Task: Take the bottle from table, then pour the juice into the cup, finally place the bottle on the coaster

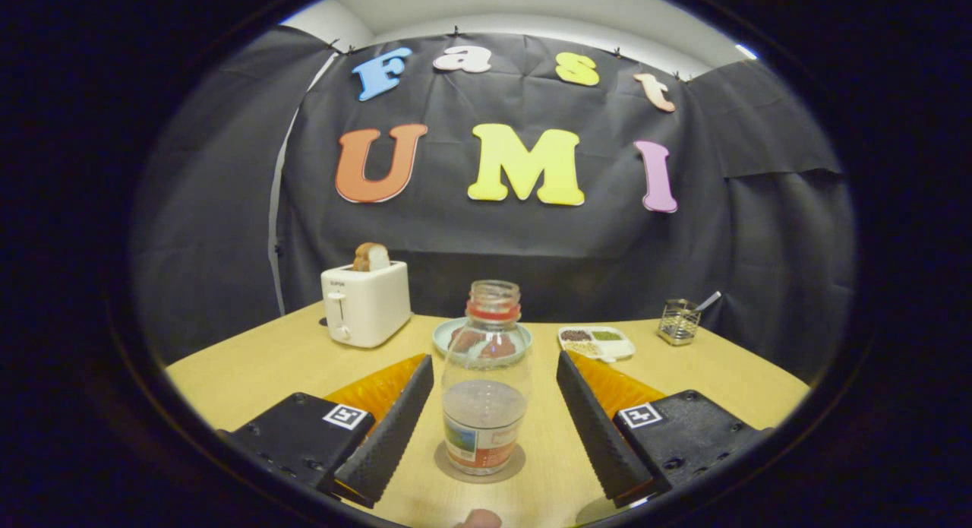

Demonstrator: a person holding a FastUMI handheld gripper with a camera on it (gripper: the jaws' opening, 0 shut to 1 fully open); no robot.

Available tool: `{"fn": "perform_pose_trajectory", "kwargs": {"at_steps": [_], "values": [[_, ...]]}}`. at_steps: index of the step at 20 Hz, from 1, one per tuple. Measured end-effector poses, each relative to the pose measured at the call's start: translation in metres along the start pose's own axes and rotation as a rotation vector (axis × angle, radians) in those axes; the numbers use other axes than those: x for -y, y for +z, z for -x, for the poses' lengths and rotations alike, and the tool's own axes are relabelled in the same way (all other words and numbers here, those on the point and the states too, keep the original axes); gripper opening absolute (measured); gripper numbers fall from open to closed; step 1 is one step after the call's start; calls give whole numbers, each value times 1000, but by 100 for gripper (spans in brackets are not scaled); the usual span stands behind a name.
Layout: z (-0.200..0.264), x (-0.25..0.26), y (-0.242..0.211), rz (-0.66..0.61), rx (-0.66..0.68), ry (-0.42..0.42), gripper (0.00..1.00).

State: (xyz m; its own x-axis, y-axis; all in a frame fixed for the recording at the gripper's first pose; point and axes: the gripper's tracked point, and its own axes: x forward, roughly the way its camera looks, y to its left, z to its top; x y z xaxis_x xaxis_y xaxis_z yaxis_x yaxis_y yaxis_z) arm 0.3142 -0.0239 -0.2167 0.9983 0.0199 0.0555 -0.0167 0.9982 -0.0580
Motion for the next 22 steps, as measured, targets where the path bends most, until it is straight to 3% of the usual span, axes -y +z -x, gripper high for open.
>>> {"fn": "perform_pose_trajectory", "kwargs": {"at_steps": [9, 18, 22], "values": [[88, -7, 84, 88, 16, -34, 100], [169, -4, 181, 40, 67, -86, 100], [188, 4, 204, -19, 76, -80, 100]]}}
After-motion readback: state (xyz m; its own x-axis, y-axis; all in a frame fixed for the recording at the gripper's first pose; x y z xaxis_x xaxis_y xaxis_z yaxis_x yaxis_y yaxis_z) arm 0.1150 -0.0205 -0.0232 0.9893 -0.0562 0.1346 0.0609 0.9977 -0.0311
